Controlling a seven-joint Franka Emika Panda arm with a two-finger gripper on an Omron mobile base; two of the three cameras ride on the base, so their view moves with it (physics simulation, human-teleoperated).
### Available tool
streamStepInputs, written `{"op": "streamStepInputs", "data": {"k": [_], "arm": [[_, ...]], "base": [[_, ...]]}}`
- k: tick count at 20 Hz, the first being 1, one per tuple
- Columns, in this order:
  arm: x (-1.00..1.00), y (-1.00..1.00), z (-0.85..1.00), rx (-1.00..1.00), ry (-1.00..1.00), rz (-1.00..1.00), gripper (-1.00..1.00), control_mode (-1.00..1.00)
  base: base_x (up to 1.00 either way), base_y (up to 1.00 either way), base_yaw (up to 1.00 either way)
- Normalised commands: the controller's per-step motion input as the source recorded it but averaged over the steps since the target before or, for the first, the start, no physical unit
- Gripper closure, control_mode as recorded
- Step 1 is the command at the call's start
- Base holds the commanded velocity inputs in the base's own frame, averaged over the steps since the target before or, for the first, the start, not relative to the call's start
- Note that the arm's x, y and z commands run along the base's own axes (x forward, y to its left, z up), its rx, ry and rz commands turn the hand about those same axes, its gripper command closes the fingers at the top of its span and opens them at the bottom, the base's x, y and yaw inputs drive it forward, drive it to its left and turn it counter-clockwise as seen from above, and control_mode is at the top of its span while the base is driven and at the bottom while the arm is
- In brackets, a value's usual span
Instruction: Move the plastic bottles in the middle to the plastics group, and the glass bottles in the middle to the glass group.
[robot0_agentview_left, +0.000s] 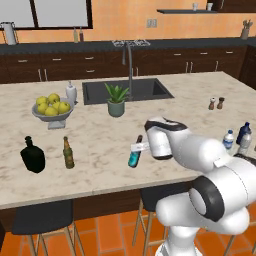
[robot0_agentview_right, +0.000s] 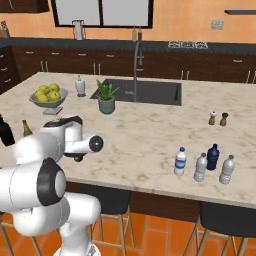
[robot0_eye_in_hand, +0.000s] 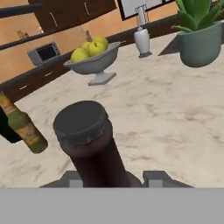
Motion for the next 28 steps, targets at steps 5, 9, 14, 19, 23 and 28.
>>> {"op": "streamStepInputs", "data": {"k": [5, 9, 14, 19, 23, 28], "arm": [[0.01, 0.79, 0.12, 0.00, 0.00, 0.22, 1.00, -1.00], [0.01, 0.81, 0.00, 0.00, 0.00, 0.23, 1.00, -1.00], [0.17, 0.73, -0.08, 0.00, -0.07, 0.23, 1.00, -1.00], [0.12, 0.60, -0.24, 0.00, -0.17, 0.23, 1.00, -1.00], [0.18, 0.55, -0.17, 0.00, -0.06, 0.20, 1.00, -1.00], [0.20, 0.35, -0.06, 0.00, 0.00, 0.19, 1.00, -1.00]], "base": [[0.00, 0.00, 0.00], [0.00, 0.00, 0.00], [0.00, 0.00, 0.00], [0.00, 0.00, 0.00], [0.00, 0.00, 0.00], [0.00, 0.00, 0.00]]}}
